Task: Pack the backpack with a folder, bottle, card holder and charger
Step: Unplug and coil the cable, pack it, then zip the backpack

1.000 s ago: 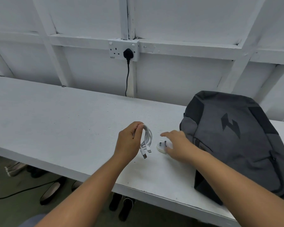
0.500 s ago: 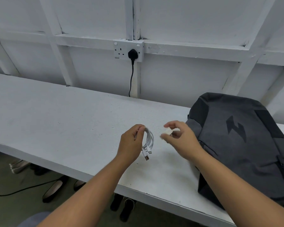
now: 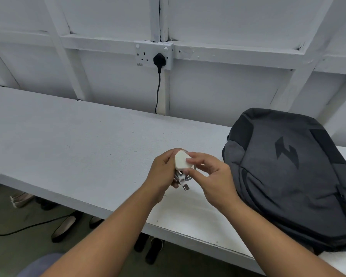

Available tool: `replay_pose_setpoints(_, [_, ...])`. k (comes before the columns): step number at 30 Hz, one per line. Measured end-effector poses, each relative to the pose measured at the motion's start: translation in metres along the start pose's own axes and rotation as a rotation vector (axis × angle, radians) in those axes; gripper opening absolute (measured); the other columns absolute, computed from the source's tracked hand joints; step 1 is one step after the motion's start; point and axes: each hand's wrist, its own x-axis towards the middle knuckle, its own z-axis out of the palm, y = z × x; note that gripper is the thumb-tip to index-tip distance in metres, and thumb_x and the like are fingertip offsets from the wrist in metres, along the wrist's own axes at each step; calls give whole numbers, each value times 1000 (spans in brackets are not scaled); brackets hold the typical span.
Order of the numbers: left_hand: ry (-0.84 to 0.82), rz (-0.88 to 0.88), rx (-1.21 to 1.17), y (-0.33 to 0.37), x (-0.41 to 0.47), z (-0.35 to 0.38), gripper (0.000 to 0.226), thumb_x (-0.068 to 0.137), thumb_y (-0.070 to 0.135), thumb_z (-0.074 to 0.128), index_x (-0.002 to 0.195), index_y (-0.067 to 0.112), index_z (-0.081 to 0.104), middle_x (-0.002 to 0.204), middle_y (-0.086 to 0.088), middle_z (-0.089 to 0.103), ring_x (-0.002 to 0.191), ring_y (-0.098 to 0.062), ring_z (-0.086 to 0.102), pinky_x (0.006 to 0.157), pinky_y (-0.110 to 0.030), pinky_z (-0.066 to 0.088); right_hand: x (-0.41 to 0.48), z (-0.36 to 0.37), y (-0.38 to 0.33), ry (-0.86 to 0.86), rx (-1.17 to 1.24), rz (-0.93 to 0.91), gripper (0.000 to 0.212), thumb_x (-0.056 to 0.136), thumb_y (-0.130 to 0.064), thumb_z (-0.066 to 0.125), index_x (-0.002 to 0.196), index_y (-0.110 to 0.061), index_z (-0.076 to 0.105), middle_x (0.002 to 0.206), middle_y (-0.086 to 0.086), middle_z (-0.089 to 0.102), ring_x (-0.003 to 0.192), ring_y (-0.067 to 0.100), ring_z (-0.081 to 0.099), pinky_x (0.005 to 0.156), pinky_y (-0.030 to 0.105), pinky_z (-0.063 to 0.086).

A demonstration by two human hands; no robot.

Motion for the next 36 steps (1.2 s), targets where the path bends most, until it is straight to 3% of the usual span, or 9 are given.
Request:
replay_pose_setpoints(5, [-29,-66,-71,0,-1,-5,32,108,37,41,108,30,73,90,-8,73,69,-18,68,59,-36,56,-2,-1,6,-30,-245,-208,21,83,-1,78,97,-16,79,113,-8,71,107,10,67,85,38,60])
replay_pose_setpoints(8, [-66,-118,-178,0,-3,-7,50,108,53,29,112,30,73,98,-11,76,77,-21,71,60,-39,58,1,0,8,-17,-311,-257,18,84,2,76,97,-10,78,111,-5,69,103,12,67,79,38,61])
replay_pose_setpoints(14, [-87,23,-42,-5,-7,-11,28,94,55,55,107,35,70,86,6,73,71,-14,72,59,-35,59,-2,-1,11,-24,-381,-290,11,84,-3,78,94,-8,78,108,-7,68,97,7,68,80,31,60])
replay_pose_setpoints(18, [-74,40,15,-10,-9,-14,34,86,59,64,111,35,66,91,4,74,72,-17,74,56,-33,59,-3,2,6,-62,-466,-333,7,84,-8,76,89,-13,77,107,-5,71,95,8,67,79,32,58])
replay_pose_setpoints(26, [-73,34,-19,-13,-2,-19,30,95,54,56,107,29,68,82,1,72,63,-15,68,55,-34,57,0,3,-3,-100,-484,-223,24,85,-17,77,108,-23,77,113,-15,69,109,2,62,90,24,54])
replay_pose_setpoints(32, [-125,33,39,-18,6,4,25,105,44,49,113,30,68,93,1,73,73,-15,70,55,-33,59,-16,-20,-7,32,-477,-128,10,87,-14,75,97,-16,75,95,-9,70,94,10,67,77,24,58])
replay_pose_setpoints(36, [-227,59,25,-14,2,43,22,105,40,50,109,29,68,85,5,72,67,-11,69,55,-34,60,-38,-47,-10,164,-423,-91,8,86,-7,75,91,-13,72,92,-5,68,88,12,68,71,17,54])
